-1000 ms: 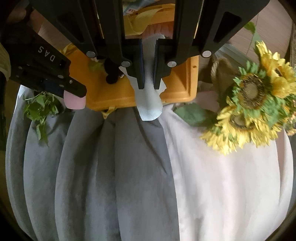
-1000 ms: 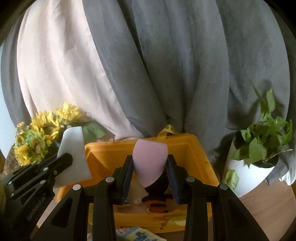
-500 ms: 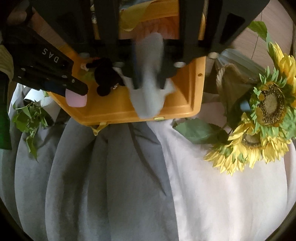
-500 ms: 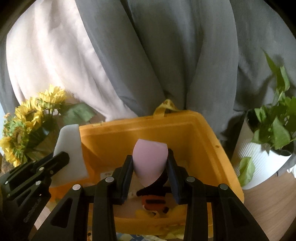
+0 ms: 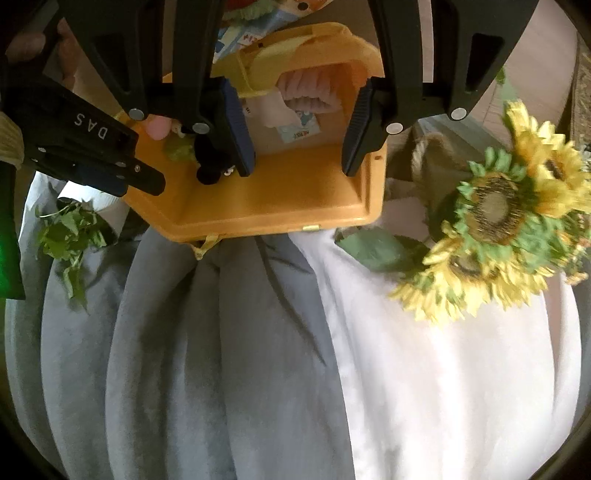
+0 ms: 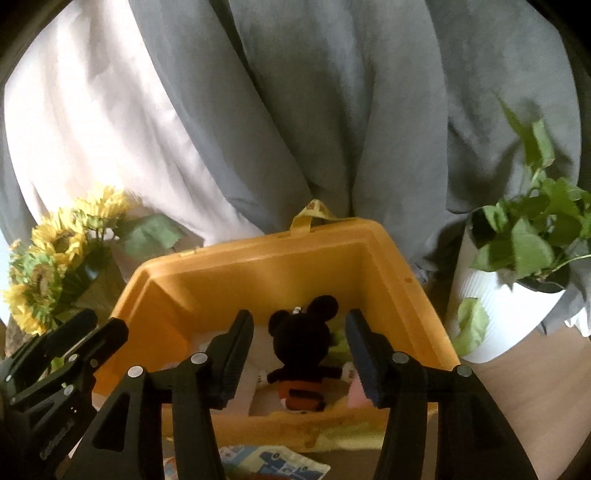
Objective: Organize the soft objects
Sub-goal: 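Open the right tool to drop the sponge while the left tool releases the cloth into the crate, then move both open tools back toward the red pompom and printed pouch, then grasp the red pompom toy with the right tool while the left tool grasps the fire-truck pouch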
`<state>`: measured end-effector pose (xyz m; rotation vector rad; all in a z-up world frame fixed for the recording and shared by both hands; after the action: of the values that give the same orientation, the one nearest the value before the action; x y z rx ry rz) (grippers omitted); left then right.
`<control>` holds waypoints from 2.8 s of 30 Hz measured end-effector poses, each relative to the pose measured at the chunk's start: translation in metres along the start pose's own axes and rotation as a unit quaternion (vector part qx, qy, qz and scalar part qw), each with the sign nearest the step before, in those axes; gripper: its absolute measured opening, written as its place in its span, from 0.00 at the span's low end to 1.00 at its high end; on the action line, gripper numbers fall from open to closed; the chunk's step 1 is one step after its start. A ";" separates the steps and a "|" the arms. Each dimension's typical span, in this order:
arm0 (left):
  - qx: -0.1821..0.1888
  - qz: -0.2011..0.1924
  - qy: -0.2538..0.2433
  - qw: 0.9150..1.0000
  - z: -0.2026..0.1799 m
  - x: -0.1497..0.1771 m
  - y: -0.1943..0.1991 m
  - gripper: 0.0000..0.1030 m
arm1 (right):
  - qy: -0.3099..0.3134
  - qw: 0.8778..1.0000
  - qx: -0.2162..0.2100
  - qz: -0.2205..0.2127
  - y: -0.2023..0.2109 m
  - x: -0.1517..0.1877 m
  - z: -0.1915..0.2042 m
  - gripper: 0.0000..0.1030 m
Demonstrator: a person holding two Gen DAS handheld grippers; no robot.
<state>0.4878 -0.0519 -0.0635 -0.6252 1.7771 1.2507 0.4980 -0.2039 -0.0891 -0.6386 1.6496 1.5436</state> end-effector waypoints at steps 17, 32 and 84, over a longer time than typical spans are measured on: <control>-0.014 -0.019 0.008 1.000 0.002 0.023 0.068 0.49 | 0.017 0.999 -0.019 -0.030 0.068 0.019 0.012 0.52; -0.023 -0.008 0.007 1.000 0.006 0.057 0.108 0.49 | 0.035 0.998 -0.044 -0.027 0.104 0.050 0.033 0.52; 0.049 0.150 -0.063 0.985 0.018 0.175 0.025 0.49 | 0.078 0.982 -0.056 0.164 0.017 0.171 0.069 0.60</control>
<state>0.3854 -0.0134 -0.2039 -0.2199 1.8594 1.3592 0.3992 -0.1089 -0.2146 -0.5786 1.8660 1.8740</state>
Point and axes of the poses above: each gripper's, at about its wrist camera, not at the fingertips, and y roughly against the way its jaws point, z to its left, x to its underside, the point moved 5 cm from there along -y, roughly the way its jaws point, and after that the axes turned 12 degrees about x, right-handed, at the moved point
